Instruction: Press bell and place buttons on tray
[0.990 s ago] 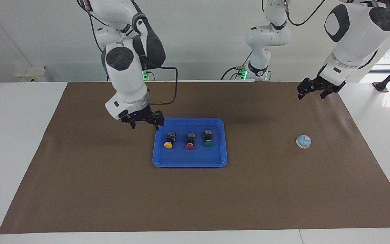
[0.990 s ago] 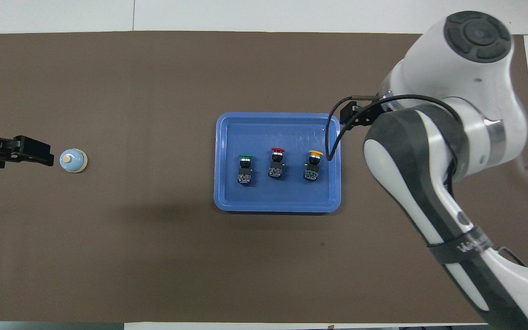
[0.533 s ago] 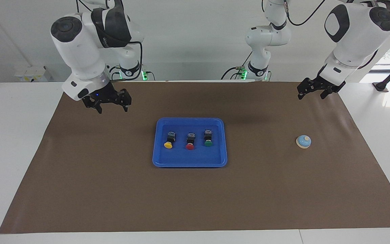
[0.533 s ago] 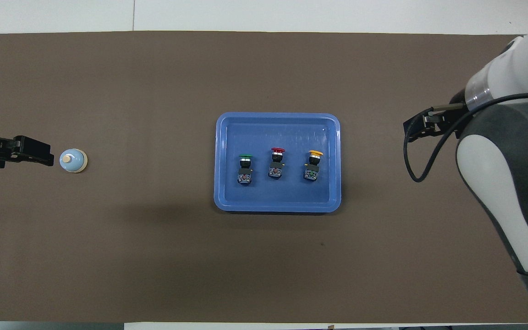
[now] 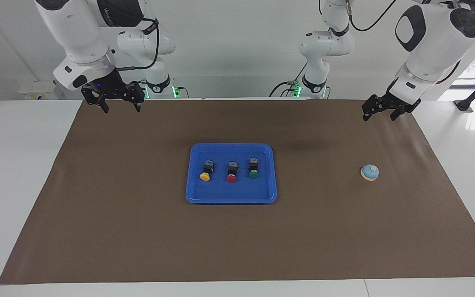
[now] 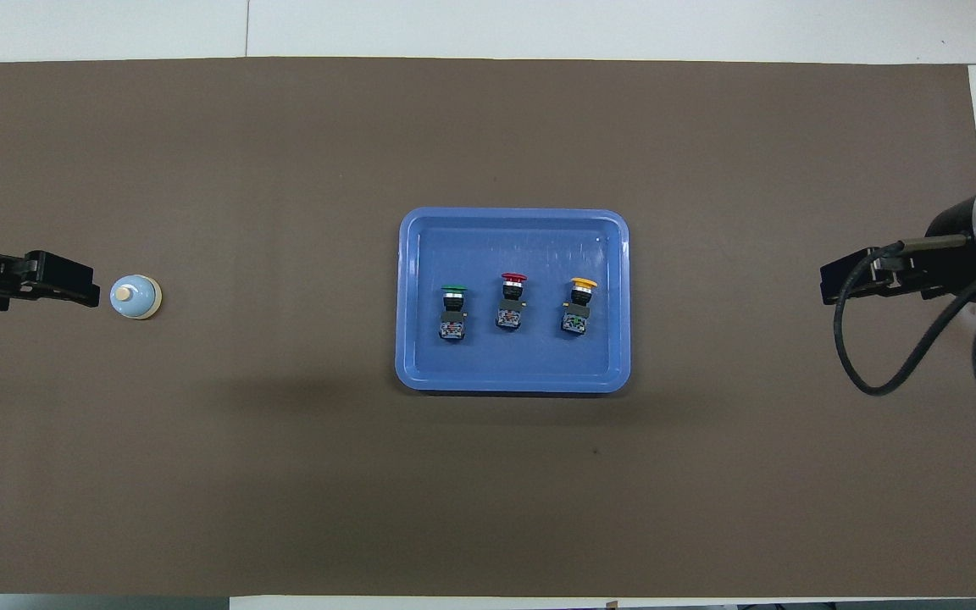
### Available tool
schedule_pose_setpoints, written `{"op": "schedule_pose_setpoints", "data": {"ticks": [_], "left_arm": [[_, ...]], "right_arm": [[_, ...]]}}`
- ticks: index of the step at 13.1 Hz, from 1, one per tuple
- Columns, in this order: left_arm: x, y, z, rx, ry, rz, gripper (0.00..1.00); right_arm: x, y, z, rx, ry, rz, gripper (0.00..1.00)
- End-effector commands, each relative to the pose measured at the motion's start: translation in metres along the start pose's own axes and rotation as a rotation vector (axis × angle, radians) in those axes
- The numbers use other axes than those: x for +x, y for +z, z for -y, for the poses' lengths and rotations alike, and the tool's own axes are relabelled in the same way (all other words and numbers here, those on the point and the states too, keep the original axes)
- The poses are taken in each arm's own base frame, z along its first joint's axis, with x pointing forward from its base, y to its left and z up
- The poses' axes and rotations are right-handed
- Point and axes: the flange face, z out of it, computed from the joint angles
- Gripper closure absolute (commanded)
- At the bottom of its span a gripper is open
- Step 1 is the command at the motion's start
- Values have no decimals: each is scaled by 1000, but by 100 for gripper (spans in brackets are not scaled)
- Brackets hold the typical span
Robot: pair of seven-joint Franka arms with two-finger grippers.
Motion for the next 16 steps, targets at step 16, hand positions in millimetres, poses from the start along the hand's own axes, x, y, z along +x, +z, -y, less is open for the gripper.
{"op": "schedule_pose_setpoints", "data": {"ticks": [16], "left_arm": [[-3, -5, 2, -3, -5, -11, 0]], "right_arm": [[-5, 4, -25, 2, 9, 7, 0]]}}
